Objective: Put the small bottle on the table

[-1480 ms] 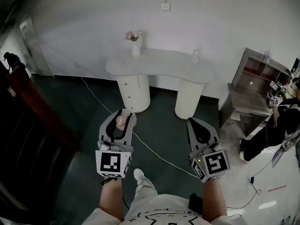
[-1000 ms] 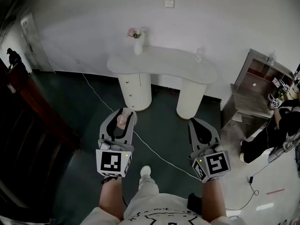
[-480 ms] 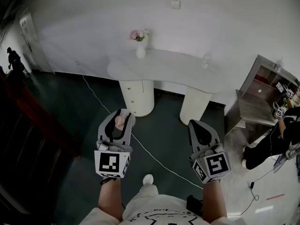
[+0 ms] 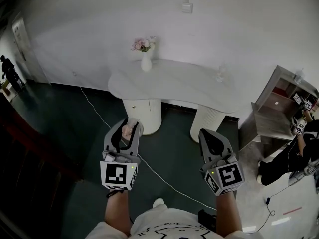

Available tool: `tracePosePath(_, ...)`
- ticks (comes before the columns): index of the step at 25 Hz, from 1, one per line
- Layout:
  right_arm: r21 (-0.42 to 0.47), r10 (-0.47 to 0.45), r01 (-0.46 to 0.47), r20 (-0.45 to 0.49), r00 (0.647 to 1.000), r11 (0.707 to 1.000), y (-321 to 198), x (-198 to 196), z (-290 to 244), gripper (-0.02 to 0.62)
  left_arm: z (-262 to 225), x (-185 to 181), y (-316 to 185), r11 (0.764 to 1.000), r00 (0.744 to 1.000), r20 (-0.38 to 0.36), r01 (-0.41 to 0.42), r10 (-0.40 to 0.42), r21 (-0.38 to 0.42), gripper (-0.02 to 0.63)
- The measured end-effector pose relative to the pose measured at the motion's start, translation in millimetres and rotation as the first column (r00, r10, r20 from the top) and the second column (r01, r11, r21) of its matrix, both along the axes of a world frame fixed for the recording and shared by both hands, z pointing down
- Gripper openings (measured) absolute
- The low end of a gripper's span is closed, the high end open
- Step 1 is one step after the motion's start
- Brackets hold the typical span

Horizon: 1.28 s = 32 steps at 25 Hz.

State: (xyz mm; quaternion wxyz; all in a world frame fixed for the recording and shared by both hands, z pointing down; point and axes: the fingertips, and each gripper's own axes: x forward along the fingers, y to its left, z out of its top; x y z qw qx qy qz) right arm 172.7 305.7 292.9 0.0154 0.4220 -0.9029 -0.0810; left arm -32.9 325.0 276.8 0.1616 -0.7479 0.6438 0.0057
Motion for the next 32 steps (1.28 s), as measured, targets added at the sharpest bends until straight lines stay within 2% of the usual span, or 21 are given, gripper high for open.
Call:
tracePosePath(8,-0.010,0.023,-0.023,0.000,1.000,1.000,-66.4,-44.5,5.3,-0.006,-0.3,-48.7,-67.7,1.000,1.000,0.000,-0.014,0.014,0.003,0.129)
tracePosePath(14,-0.019,0.033,-0.034,-0.004,0.999,0.999,-87.7,-69.2,14.1,-0.006,7.4,-76.4,-92.8,1.000,1.000,-0.001,-0.024,0.024,-0.002,0.129)
tracePosePath(24,-0.026,0.029,-0.029,0.001,1.000,0.999,-128.7,-82.1,19.3,-0.006,11.0,-82.4,-128.5,1.000,0.999,0.012,-0.030,0.030,-0.006,0.129)
tracePosePath(32,-0.027,0.013,-0.013,0.011,1.000,1.000,-196.3,-90.6,26.1,-0.006,17.7,-89.2,-192.8,1.000,1.000,0.014,-0.017,0.017,-0.008,0.129)
